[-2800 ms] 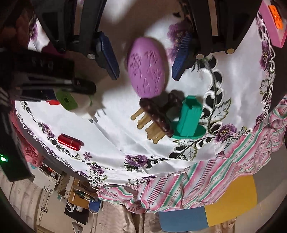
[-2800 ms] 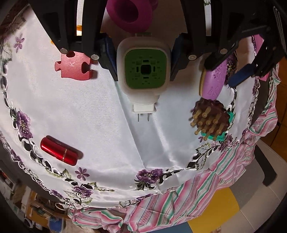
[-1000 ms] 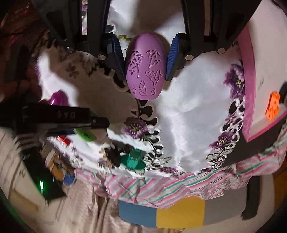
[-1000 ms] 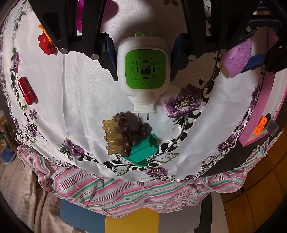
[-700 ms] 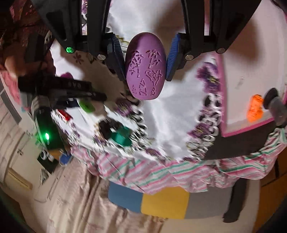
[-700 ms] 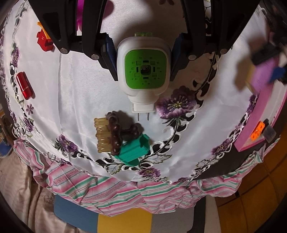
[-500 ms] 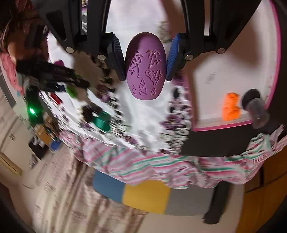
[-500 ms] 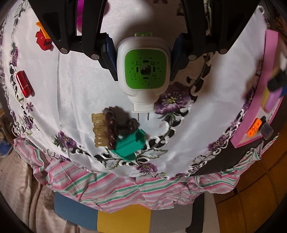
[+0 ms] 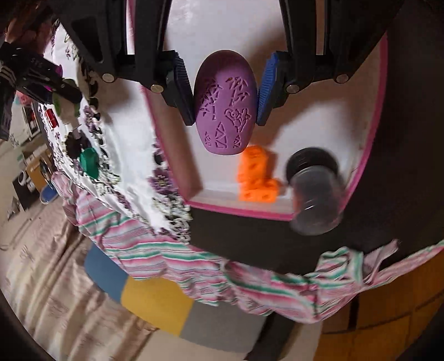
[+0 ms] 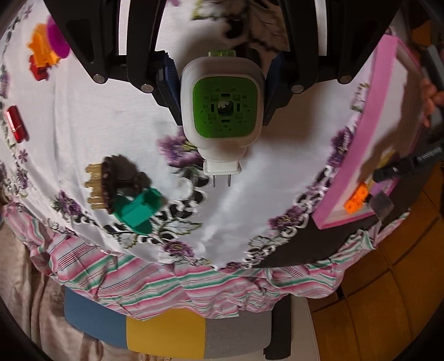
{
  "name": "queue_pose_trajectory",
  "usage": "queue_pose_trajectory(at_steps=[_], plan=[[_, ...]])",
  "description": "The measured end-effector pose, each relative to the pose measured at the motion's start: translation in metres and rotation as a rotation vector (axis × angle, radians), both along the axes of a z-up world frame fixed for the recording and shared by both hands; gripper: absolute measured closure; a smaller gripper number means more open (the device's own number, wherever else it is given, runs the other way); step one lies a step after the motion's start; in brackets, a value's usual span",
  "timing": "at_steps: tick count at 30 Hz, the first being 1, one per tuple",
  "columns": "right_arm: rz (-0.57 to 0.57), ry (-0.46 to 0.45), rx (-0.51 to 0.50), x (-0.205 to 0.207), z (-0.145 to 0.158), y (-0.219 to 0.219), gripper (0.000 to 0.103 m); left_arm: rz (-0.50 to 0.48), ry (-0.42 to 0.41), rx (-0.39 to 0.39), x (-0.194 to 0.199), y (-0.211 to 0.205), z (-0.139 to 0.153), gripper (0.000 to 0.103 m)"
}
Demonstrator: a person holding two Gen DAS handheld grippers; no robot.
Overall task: Organize rigid objects
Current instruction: 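Carry the purple oval into the tray and open the left tool while the right tool holds the device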
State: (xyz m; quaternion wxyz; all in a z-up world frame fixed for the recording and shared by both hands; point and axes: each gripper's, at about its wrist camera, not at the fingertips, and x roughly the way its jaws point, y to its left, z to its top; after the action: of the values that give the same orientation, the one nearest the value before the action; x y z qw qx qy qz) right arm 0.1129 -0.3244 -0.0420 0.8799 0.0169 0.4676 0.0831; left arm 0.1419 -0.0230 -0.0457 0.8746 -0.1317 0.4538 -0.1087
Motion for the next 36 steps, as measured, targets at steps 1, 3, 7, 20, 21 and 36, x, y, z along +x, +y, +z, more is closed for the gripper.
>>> queue_pose_trajectory(at_steps=[1, 3, 7, 20, 21, 36], plan=[[0.003, -0.004, 0.012, 0.001, 0.002, 0.005, 0.051, 0.007, 0.005, -0.001, -0.001, 0.004, -0.001, 0.059], [0.017, -0.005, 0.044, 0.005, 0.006, 0.018, 0.051, 0.028, 0.012, -0.009, -0.004, 0.015, -0.003, 0.059], [0.059, -0.011, 0.1, 0.014, 0.014, 0.052, 0.051, 0.072, 0.025, 0.004, -0.003, 0.034, -0.005, 0.059], [0.194, -0.026, 0.127, 0.038, 0.031, 0.145, 0.051, 0.141, 0.06, 0.035, 0.015, 0.062, -0.012, 0.059], [0.2, -0.026, 0.124, 0.039, 0.032, 0.149, 0.051, 0.145, 0.064, 0.043, 0.015, 0.062, -0.012, 0.059], [0.243, 0.047, 0.078, 0.065, 0.01, 0.188, 0.051, 0.116, 0.005, 0.001, -0.049, 0.051, 0.005, 0.049]])
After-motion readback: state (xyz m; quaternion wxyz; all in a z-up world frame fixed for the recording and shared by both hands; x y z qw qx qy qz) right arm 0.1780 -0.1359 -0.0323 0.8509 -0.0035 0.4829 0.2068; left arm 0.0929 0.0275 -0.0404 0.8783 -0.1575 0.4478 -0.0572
